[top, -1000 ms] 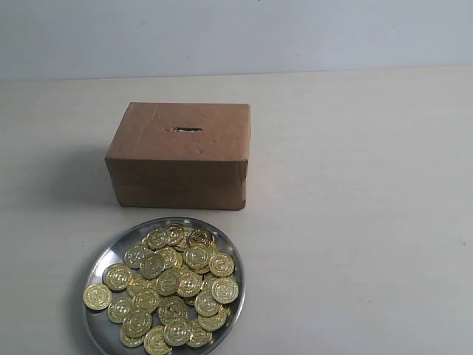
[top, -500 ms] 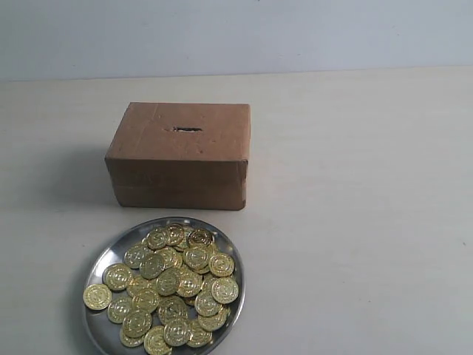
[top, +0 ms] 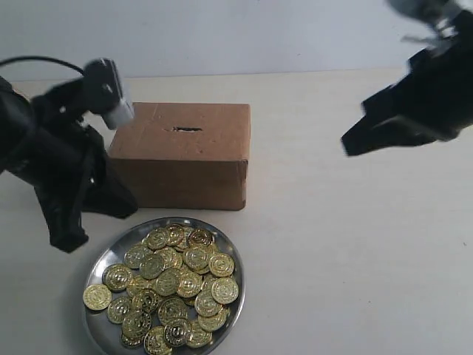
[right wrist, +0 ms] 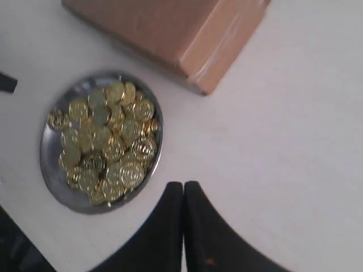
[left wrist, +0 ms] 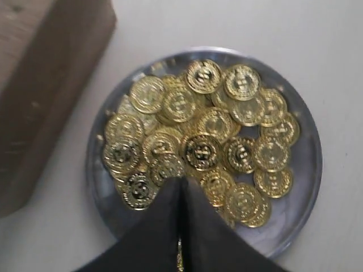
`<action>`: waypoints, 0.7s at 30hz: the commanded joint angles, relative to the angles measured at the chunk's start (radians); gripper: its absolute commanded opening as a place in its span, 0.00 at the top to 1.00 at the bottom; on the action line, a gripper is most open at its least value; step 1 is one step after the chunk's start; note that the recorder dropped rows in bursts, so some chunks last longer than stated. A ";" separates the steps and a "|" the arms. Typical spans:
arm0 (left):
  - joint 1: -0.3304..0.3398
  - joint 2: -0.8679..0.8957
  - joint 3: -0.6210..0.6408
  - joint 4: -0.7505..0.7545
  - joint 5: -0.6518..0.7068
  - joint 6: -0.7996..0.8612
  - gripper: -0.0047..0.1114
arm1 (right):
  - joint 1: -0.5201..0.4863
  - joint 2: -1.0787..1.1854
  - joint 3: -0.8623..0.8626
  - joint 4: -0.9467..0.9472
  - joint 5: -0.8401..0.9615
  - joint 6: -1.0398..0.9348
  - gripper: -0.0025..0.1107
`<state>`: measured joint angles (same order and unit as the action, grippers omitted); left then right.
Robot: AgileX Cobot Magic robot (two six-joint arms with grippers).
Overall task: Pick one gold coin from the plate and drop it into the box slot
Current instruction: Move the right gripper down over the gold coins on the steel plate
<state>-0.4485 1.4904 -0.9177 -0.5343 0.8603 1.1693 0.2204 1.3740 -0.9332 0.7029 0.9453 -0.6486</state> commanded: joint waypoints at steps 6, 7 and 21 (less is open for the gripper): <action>-0.029 0.013 -0.013 0.105 0.069 -0.054 0.96 | 0.387 0.378 -0.239 -0.366 -0.112 0.206 0.98; -0.029 0.001 -0.013 0.126 0.069 -0.077 0.96 | 0.407 0.400 -0.265 -0.385 -0.112 0.229 0.98; -0.029 -0.333 0.186 0.243 -0.066 -0.113 0.96 | 0.691 0.605 -0.479 -0.716 -0.130 0.501 0.95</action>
<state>-0.4714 1.2256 -0.7677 -0.2963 0.8210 1.0631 0.8807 1.9541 -1.3899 0.0768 0.8213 -0.2299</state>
